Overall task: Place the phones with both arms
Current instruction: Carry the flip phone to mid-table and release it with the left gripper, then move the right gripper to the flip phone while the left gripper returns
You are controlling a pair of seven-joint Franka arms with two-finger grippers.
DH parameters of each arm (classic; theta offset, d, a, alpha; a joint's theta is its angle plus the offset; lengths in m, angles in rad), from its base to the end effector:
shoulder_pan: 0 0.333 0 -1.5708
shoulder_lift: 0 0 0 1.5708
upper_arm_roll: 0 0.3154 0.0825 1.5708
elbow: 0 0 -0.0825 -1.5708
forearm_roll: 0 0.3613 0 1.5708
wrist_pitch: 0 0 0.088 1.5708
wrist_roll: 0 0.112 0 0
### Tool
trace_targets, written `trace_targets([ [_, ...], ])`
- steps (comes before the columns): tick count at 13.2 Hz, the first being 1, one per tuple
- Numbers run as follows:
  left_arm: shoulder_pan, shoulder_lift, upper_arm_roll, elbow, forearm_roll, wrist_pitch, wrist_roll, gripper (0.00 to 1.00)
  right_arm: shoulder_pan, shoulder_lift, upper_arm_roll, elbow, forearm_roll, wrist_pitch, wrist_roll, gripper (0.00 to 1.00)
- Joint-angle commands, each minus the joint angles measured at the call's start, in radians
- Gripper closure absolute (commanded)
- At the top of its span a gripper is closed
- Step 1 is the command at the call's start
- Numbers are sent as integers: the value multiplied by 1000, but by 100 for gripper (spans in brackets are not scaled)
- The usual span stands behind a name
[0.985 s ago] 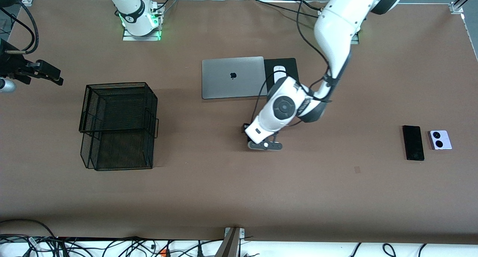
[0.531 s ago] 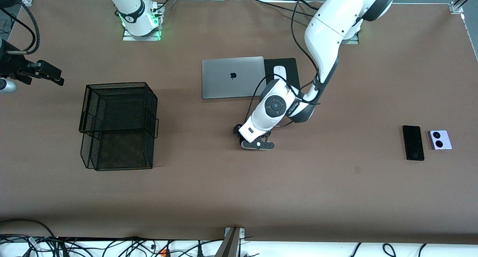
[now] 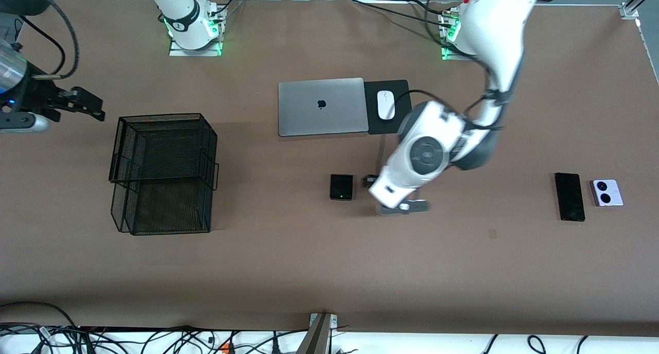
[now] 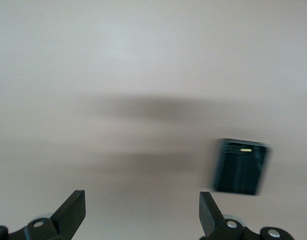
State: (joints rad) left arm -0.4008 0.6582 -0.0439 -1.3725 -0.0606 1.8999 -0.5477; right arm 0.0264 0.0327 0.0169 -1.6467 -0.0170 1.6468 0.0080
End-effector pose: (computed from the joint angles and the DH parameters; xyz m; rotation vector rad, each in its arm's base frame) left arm 0.6247 -0.2961 0.3237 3.1140 0.2086 -0.2411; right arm 0.5448 0.0217 0.5736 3.1235 0.0576 -0.0502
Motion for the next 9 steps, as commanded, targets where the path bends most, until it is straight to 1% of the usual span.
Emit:
trace_targets([
  [1,84,-74,-1,-27,140,-166,9,0,65,33,-2,5,3,28,100,0],
  [3,161,-100,-1,-28,243,-273,127,0,148,62,-2,5,6,66,188,0],
  [6,293,-123,-1,-30,284,-318,367,0,294,127,-2,13,3,175,349,0],
  [8,400,-120,-2,-34,286,-306,455,0,387,209,-2,74,5,231,493,0],
  [9,434,-118,-1,-39,288,-297,465,0,435,263,-3,129,3,235,583,0],
])
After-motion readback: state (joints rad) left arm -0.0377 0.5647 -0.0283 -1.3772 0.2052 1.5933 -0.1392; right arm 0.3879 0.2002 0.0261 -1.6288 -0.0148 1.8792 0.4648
